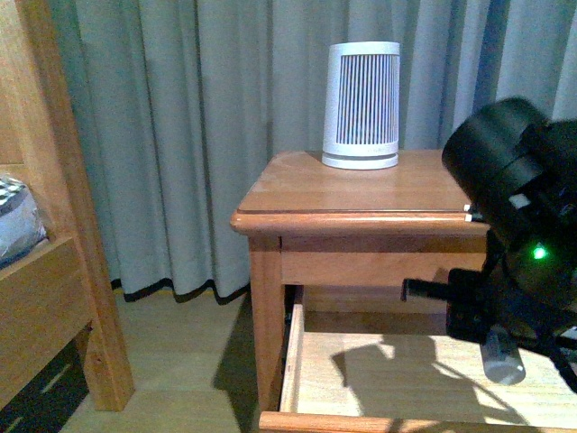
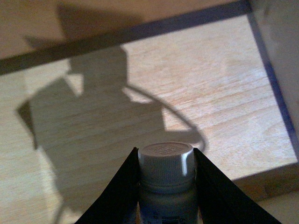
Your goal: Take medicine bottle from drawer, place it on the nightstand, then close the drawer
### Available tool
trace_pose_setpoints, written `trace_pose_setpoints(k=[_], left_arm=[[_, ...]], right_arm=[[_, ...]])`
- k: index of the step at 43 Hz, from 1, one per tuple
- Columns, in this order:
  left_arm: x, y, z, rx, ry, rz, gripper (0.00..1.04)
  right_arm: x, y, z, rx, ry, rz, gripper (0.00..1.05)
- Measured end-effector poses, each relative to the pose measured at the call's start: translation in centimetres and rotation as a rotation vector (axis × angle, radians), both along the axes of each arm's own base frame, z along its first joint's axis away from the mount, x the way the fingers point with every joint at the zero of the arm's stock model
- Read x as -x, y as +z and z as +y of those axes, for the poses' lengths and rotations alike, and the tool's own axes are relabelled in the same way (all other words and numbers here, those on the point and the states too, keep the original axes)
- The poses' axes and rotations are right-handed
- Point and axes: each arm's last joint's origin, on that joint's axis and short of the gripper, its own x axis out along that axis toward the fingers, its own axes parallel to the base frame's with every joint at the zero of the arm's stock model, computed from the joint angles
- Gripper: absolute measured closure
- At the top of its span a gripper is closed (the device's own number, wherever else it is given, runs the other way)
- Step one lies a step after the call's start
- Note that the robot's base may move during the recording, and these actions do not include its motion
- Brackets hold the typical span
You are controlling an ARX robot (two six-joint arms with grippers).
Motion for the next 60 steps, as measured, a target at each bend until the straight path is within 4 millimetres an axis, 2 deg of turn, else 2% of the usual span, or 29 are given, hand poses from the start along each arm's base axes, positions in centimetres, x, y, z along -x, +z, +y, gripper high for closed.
trace_pose_setpoints(k=[11,14,18,21,24,27,31,35,40,49,54,55,60], left_arm=[[0.0,0.0,0.0,0.0,0.0,0.0,0.07],[0.0,0.0,0.0,0.0,0.0,0.0,0.07],[0.0,0.0,0.0,0.0,0.0,0.0,0.07],[0.0,0.0,0.0,0.0,0.0,0.0,0.07],[0.0,0.0,0.0,0.0,0.0,0.0,0.07],[0.0,0.0,0.0,0.0,0.0,0.0,0.07],[0.0,0.0,0.0,0.0,0.0,0.0,0.07],[0.0,0.0,0.0,0.0,0.0,0.0,0.07],[0.0,0.0,0.0,0.0,0.0,0.0,0.07],[0.0,0.0,0.0,0.0,0.0,0.0,0.07],[0.0,0.0,0.0,0.0,0.0,0.0,0.07],[0.0,0.0,0.0,0.0,0.0,0.0,0.07],[0.0,0.0,0.0,0.0,0.0,0.0,0.07]], right_arm=[[4.7,4.4,0.5,-0.039,0.019,-0.13,0.75],[5.3,5.8,0.2,-0.027,0.007,-0.194,0.75],[5.4,8.7,-0.7,-0.005,-0.008,-0.317,0.75],[4.9,10.9,-1.6,-0.003,-0.01,-0.371,0.75],[3.5,13.4,-3.0,-0.001,-0.021,-0.412,0.75],[0.9,15.8,-4.5,0.004,-0.029,-0.431,0.75],[-3.0,17.3,-5.9,0.029,-0.043,-0.439,0.75],[-6.7,17.0,-6.4,0.072,-0.052,-0.432,0.75],[-9.9,14.4,-6.3,0.09,-0.025,-0.332,0.75],[-12.4,10.4,-6.1,0.135,-0.027,-0.221,0.75],[-12.8,10.2,-6.1,0.156,-0.02,-0.225,0.75],[-12.8,10.1,-6.1,0.16,-0.017,-0.224,0.74],[-13.0,10.3,-6.1,0.161,-0.016,-0.259,0.49]])
